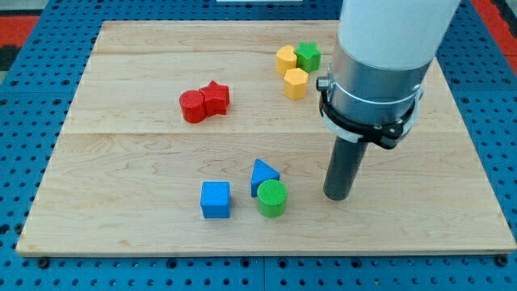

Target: Push the yellow hexagon closer to red star

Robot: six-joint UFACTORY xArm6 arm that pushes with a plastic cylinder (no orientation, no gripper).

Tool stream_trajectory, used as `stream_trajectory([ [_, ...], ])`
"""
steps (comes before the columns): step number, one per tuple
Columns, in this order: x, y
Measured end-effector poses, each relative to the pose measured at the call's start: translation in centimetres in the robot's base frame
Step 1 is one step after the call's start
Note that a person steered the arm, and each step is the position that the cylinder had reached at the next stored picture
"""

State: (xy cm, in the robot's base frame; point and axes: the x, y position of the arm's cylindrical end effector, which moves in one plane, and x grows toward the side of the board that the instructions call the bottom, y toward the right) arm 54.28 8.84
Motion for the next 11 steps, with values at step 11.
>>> stream_trajectory([
  [11, -18.7, -3.7],
])
